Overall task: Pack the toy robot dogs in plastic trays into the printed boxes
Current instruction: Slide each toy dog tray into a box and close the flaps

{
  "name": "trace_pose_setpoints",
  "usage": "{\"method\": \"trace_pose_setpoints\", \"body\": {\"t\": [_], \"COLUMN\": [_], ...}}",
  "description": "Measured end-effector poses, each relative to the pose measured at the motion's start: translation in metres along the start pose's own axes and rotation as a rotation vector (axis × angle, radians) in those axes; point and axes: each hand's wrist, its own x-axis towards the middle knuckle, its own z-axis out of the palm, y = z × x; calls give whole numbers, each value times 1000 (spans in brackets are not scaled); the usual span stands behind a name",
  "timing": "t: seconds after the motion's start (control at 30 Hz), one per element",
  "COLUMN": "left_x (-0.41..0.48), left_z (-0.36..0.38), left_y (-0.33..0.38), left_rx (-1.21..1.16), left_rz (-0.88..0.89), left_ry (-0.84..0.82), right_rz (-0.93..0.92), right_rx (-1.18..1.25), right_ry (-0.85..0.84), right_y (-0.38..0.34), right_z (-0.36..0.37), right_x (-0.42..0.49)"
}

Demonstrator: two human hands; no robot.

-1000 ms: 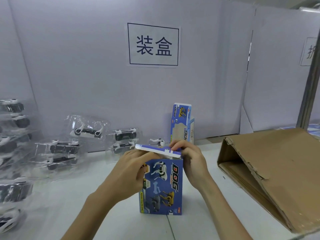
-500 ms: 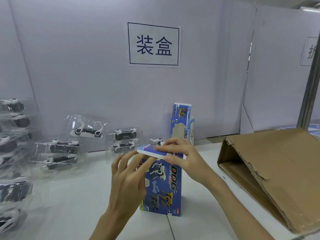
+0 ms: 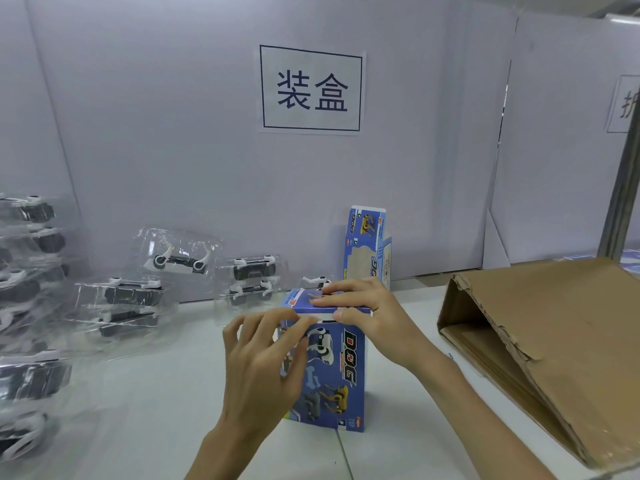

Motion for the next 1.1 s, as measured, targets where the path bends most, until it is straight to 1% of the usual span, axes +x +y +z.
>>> {"method": "trace_pose_setpoints", "body": {"t": [0.07,0.2,0.3,0.37,0.53,0.67,0.77,0.83,0.97,1.1], "left_x": [3,8,12,14,16,16,17,18,22,25], "left_z": [1,3,4,4,8,18,18,16,10,8], "left_y": [1,5,8,9,13,24,28,26,18,21], "left_rx": [-39,-194,-225,-230,-231,-305,-309,-301,-347,-434], "left_rz": [0,-3,1,10,13,-36,-63,-50,-46,-166], "left_ry": [-10,-20,-41,-64,-69,-69,-74,-80,-131,-190], "right_rz": [-11,-23,-25,-1,31,26,2,-29,-55,-16], "right_rx": [-61,-153,-262,-284,-174,-45,37,97,126,212], "right_ry": [-15,-48,-76,-96,-127,-23,26,49,69,23], "right_y": [-2,-4,-4,-6,-11,-3,5,8,10,14], "right_z": [1,0,-2,-3,-8,-6,-7,-6,-2,-3], "right_x": [0,0,2,2,-3,-7,-11,-13,-18,-27]}}
